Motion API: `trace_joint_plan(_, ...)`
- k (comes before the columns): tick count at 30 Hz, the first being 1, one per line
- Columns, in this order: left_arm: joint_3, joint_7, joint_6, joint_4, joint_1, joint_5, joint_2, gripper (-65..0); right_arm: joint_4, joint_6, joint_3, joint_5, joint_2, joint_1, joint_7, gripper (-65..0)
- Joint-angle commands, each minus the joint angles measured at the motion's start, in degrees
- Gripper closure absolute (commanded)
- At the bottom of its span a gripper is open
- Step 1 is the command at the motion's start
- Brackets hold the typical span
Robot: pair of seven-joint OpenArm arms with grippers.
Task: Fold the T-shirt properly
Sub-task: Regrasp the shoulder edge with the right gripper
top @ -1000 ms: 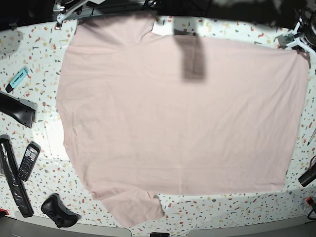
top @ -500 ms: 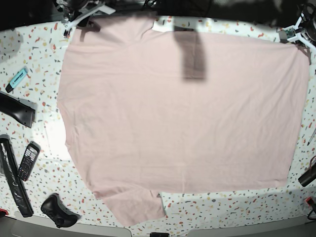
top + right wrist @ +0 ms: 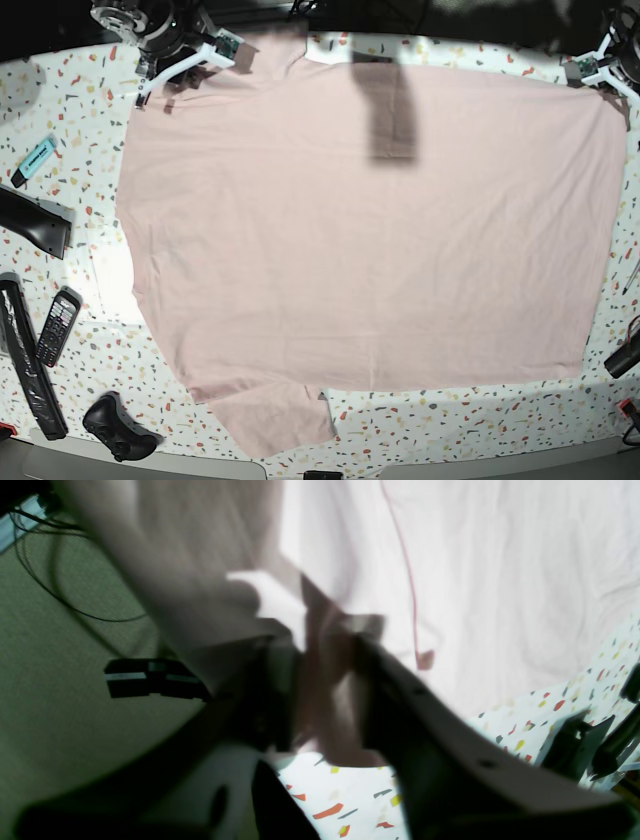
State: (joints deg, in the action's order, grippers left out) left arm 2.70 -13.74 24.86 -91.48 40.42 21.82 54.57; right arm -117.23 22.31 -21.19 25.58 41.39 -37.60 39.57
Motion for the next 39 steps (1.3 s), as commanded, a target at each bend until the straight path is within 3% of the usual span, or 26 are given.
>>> trace_joint_plan(1,-0.44,-0.52,0.48,-0.39,0.37,0.22,0.5,0.0,-0.7,0.04,0.13,0.76,0.68,-0.2,-0.17,-8.1)
trace_joint_plan(3,-0.44,-0.37,0.48,-0.39,0.37,0.24,0.22,0.0,-0.7,0.02,0.13,1.33,0.68,-0.2,-0.66,0.0)
trace_joint_plan(10,-0.44,-1.4,0.48,-0.37,0.37,0.22,0.22,0.0,-2.8,-0.07,0.13,3.1,0.9,-0.39,-1.2,0.0)
trace_joint_plan(18,-0.44,-1.44,0.48,-0.37,0.35,0.24,0.24,0.0,-10.54,-0.09,0.13,2.69,5.03,-2.29,1.44,0.0)
trace_joint_plan(22,-0.44,-1.25,0.48,-0.39,0.35,0.24,0.24,0.0,-11.06,-0.24,0.24,1.92,5.29,-2.25,7.72,0.0)
trace_joint_plan(23,-0.44,-1.27,0.48,-0.39,0.37,0.24,0.22,0.0,-11.06,-0.24,0.24,0.26,5.25,-2.27,8.9,-1.6)
trace_joint_plan(25,-0.44,-1.29,0.48,-0.39,0.37,0.24,0.22,0.0,-11.06,-0.24,0.22,-3.19,5.25,-2.25,11.45,-16.2)
trace_joint_plan(27,-0.44,-1.49,0.48,-0.39,0.37,0.24,0.22,0.0,-11.06,-0.26,0.24,-5.4,5.25,-2.25,14.47,-26.2)
trace_joint_plan(33,-0.44,-2.43,0.48,-0.37,0.37,0.22,0.2,0.0,-11.02,-2.16,0.24,-9.73,5.09,-2.23,17.55,-27.7)
trace_joint_plan(39,-0.44,-2.97,0.48,-0.39,0.37,0.24,-0.61,0.0,-8.11,-2.19,0.22,-9.53,3.39,0.35,11.74,-27.6)
